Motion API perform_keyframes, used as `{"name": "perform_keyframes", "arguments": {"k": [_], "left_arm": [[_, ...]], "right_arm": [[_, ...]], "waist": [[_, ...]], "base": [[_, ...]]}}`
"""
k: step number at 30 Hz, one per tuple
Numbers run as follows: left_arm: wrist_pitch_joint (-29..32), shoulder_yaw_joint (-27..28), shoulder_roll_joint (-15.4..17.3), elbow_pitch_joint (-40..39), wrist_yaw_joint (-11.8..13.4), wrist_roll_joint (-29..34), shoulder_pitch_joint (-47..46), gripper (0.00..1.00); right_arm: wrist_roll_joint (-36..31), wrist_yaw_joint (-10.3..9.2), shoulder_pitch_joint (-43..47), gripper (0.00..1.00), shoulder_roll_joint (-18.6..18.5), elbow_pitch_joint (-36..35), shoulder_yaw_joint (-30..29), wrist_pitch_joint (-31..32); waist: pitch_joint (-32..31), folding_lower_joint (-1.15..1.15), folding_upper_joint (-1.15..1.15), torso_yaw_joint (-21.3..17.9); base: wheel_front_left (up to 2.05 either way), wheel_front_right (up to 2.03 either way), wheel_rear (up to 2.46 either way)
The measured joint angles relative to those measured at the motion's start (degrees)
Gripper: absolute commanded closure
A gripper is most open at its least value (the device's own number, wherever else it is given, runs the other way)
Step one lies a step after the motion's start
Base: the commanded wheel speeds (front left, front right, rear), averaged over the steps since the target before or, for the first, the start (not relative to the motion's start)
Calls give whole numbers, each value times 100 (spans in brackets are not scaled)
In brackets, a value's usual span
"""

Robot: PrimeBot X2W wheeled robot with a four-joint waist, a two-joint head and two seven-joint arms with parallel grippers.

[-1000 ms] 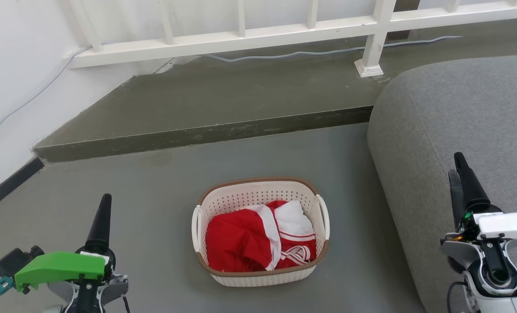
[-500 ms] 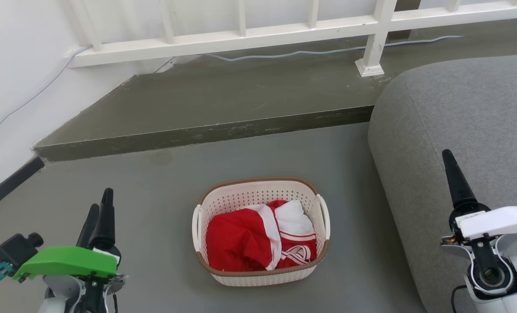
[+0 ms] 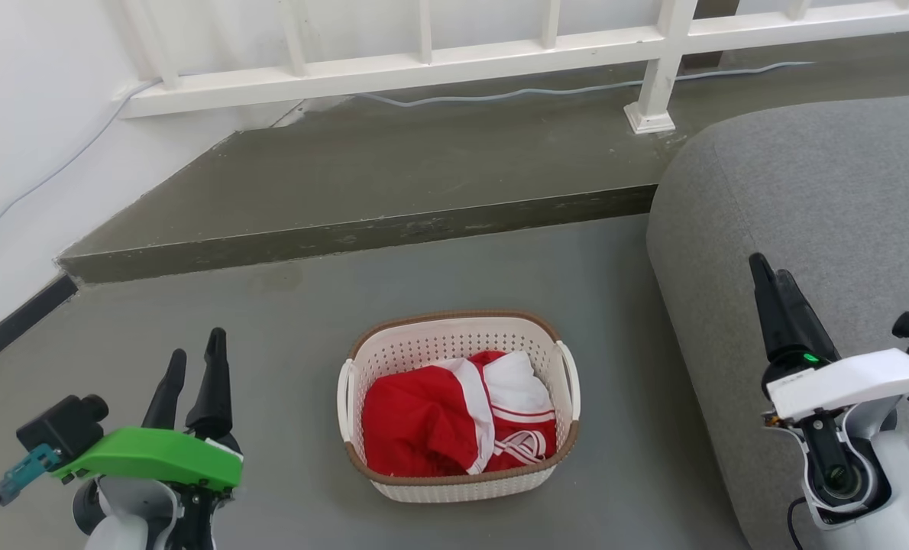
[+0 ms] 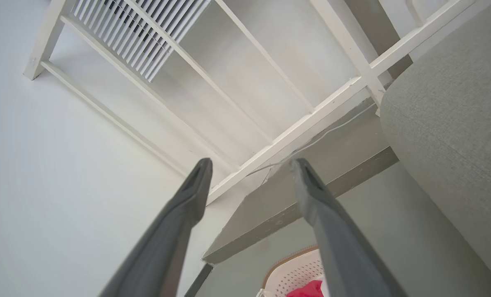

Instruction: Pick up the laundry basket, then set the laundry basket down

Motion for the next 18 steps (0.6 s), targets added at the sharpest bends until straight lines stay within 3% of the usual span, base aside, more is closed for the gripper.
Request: {"name": "perform_keyframes", "arguments": {"k": [18], "left_arm": [[-334, -250, -63, -90, 149, 1430, 0, 0]], "right_arm": [[-1489, -58, -28, 0, -27, -49, 369, -318]], "waist": [[9, 0, 0, -15]], "base": [[0, 0, 0]]}}
